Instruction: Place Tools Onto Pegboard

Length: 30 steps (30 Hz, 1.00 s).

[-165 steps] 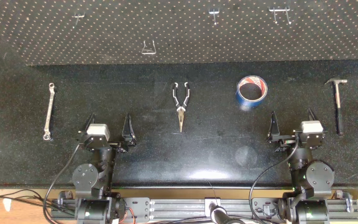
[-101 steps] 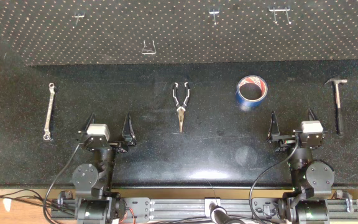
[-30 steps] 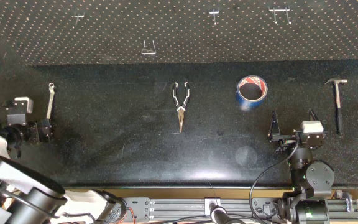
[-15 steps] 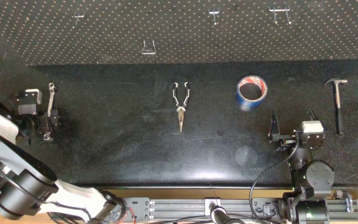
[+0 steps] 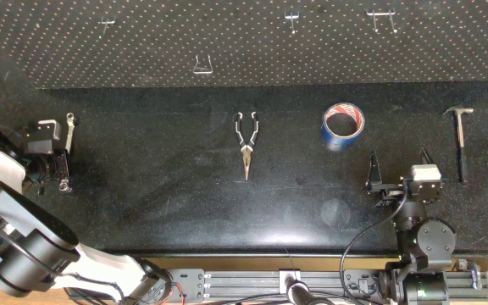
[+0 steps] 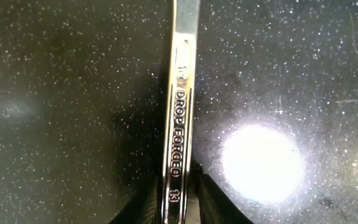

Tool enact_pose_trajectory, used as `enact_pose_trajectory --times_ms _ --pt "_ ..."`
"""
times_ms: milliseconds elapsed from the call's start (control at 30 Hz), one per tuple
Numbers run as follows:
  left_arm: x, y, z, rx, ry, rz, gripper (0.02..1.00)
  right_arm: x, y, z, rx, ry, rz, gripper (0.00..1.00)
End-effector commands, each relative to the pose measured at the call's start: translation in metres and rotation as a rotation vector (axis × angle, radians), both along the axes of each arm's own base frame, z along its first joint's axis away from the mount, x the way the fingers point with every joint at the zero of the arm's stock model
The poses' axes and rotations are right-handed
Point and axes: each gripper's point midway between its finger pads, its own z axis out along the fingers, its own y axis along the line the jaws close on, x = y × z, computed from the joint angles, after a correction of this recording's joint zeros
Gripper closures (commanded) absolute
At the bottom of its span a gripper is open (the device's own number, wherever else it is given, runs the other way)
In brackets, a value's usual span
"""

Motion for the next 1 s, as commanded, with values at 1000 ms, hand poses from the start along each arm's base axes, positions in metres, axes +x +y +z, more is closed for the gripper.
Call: enact_pose_trajectory --times_ms 1000 --pt "0.0 0.01 0.093 0.168 -0.158 0.114 0.991 0.0 0.002 -0.002 -0.014 -0.001 0.007 0.06"
